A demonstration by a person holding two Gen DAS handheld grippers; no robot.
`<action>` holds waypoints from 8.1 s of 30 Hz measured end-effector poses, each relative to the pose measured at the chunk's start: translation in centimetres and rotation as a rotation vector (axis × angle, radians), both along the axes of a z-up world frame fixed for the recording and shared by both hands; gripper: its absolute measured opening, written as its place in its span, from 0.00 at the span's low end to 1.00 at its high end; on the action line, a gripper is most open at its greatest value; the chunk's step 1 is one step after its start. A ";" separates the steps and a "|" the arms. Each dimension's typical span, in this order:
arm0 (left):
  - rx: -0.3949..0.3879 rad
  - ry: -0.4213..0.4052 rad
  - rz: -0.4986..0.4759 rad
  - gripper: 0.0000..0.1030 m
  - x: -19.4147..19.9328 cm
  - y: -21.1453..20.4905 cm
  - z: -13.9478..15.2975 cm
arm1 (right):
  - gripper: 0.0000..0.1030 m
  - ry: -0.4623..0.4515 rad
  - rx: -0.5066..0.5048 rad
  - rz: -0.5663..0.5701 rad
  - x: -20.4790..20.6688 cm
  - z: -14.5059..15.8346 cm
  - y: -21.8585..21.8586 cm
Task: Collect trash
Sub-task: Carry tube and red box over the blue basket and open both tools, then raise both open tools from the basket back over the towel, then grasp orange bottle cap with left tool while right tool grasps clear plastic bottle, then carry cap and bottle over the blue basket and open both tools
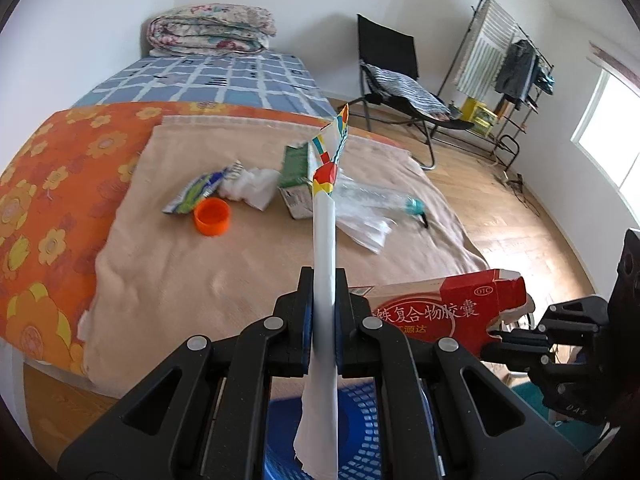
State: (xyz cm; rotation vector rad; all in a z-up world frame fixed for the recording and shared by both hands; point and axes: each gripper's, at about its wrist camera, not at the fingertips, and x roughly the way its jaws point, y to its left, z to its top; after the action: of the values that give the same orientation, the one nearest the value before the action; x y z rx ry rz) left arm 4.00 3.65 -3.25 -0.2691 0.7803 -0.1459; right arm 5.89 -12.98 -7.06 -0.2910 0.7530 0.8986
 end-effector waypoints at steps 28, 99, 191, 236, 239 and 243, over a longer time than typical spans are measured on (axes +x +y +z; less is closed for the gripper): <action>-0.083 0.123 -0.030 0.06 -6.9 -6.3 -8.5 | 0.01 0.274 -0.048 0.005 -5.2 -7.1 -5.4; -0.009 0.087 0.152 0.56 2.4 2.2 -3.6 | 0.86 -0.037 0.103 -0.213 9.0 1.9 -6.9; 0.078 0.219 0.278 0.47 15.3 7.5 -12.2 | 0.60 0.123 -0.245 -0.159 23.5 -9.2 0.4; 0.071 0.078 0.006 0.47 1.4 -2.7 -4.6 | 0.57 0.076 0.093 -0.181 7.5 2.2 -6.3; 0.057 0.085 -0.007 0.47 -0.4 -3.1 -4.7 | 0.57 0.097 0.118 -0.158 5.9 2.0 -6.0; 0.030 0.097 -0.010 0.47 -2.6 -3.2 -5.1 | 0.57 0.122 0.142 -0.132 3.9 1.3 -5.4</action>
State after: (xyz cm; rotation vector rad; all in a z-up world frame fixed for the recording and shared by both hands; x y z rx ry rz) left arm 1.38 0.45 -8.30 -0.2455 0.8796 -0.1308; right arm 9.81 -18.40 -5.74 -0.0610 0.8071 0.8456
